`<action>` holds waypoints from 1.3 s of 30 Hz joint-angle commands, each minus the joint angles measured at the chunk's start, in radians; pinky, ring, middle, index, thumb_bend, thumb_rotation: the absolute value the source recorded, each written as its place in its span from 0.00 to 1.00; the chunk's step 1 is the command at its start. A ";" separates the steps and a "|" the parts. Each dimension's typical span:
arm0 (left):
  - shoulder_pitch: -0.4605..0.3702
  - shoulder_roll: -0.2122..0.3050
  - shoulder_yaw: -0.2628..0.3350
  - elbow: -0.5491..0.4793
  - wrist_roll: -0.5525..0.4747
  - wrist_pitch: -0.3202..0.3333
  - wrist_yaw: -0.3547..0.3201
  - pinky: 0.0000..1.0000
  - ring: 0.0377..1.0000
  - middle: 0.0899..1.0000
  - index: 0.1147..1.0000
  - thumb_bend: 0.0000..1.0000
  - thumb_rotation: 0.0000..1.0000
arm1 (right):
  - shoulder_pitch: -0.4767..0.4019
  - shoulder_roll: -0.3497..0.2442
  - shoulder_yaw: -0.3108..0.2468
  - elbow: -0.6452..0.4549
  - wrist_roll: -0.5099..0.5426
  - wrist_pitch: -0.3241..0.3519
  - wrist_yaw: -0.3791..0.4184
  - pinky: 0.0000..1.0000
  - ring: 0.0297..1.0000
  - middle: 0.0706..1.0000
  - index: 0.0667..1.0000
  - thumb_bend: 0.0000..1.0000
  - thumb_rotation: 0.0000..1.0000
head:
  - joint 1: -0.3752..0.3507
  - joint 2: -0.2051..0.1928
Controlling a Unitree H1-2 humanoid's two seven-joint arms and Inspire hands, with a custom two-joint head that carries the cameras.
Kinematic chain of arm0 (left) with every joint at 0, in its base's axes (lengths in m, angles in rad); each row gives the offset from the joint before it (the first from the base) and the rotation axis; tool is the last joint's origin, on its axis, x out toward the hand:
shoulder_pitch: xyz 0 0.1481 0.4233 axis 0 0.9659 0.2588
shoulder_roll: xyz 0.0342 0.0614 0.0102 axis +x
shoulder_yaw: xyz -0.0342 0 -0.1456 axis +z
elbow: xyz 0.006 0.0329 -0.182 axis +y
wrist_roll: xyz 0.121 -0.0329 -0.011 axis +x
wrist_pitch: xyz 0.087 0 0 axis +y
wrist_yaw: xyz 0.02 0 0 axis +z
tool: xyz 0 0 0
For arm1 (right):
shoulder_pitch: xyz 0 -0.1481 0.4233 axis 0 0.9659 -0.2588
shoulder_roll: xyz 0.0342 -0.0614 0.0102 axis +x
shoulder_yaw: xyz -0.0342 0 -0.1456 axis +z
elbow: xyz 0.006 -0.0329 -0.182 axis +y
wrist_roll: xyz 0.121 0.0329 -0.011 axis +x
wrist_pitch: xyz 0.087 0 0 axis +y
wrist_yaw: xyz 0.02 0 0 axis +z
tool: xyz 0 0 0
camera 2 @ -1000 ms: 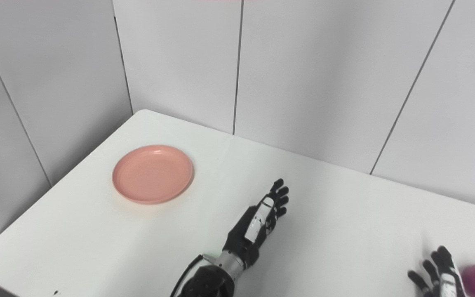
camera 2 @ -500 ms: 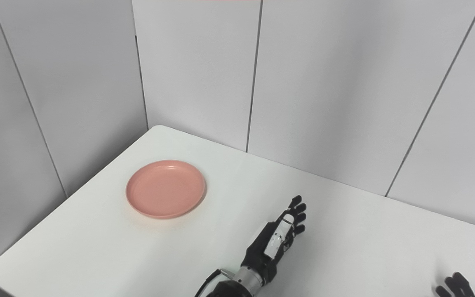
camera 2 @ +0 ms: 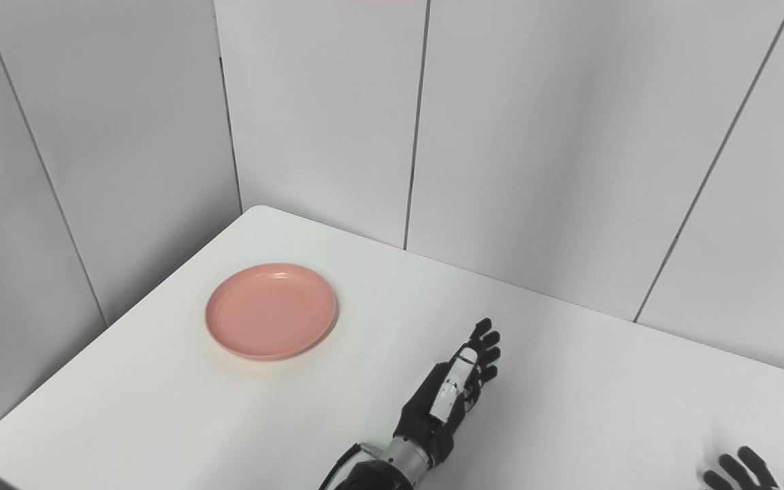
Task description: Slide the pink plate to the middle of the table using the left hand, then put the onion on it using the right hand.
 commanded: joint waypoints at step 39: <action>-0.075 0.100 0.200 -0.351 0.027 0.088 0.024 0.97 0.96 0.96 0.94 0.44 1.00 | -0.012 0.006 0.009 0.032 -0.010 0.001 -0.004 0.00 0.75 0.81 0.72 0.18 0.88 | 0.018 -0.019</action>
